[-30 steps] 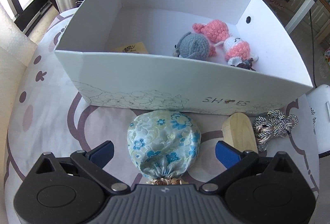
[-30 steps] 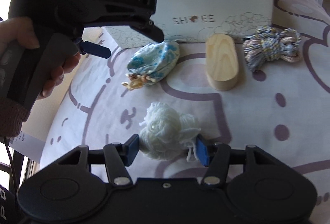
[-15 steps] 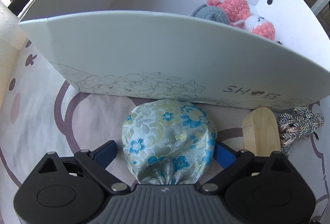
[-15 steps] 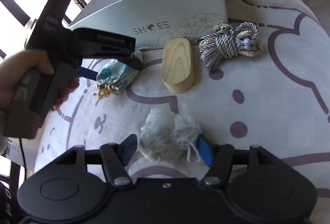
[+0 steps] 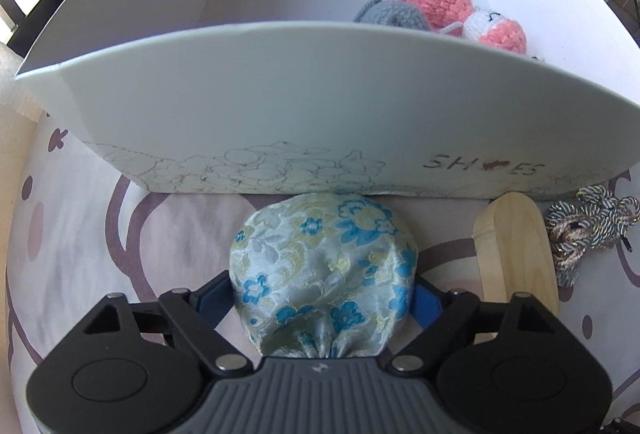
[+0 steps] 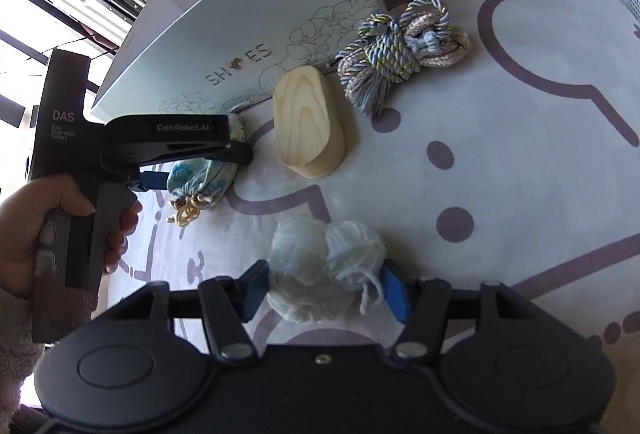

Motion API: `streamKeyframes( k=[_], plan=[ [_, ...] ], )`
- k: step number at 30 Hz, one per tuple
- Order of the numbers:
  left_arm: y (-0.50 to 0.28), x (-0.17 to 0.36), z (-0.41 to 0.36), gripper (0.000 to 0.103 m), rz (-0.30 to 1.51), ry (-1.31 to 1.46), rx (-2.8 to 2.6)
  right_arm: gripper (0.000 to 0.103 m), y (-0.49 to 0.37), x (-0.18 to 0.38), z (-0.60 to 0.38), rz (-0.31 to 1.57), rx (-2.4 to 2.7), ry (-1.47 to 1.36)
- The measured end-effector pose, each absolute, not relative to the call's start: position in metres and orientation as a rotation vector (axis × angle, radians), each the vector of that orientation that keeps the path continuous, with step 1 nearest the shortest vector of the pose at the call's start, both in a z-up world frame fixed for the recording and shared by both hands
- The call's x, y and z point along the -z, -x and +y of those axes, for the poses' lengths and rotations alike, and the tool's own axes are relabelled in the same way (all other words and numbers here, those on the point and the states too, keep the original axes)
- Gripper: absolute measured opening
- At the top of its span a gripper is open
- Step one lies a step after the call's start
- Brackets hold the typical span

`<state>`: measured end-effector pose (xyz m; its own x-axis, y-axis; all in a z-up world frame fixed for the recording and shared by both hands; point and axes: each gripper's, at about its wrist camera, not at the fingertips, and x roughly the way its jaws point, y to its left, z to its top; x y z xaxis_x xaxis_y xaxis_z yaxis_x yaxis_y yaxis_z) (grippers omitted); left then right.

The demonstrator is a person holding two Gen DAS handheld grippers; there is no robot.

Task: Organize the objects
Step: 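Grasp the blue floral pouch with the left tool while the right tool grasps the white yarn ball, then lift and carry the pouch with the left tool while the right tool carries the yarn over the box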

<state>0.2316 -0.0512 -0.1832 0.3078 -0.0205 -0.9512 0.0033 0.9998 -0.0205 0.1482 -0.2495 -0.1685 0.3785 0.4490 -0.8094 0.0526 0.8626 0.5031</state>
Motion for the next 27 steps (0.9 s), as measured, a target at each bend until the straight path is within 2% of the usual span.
streamKeyframes(
  k=[6,27],
  plan=[
    [-0.224,0.172,-0.049,0.084,1.230,0.018,0.021,0.051,-0.150,0.156,-0.245,1.135,-0.267,-0.457],
    [-0.166,0.063,-0.040,0.084,0.996,-0.023,0.079,0.051,-0.149,0.069,-0.239,0.866,-0.238,-0.249]
  ],
)
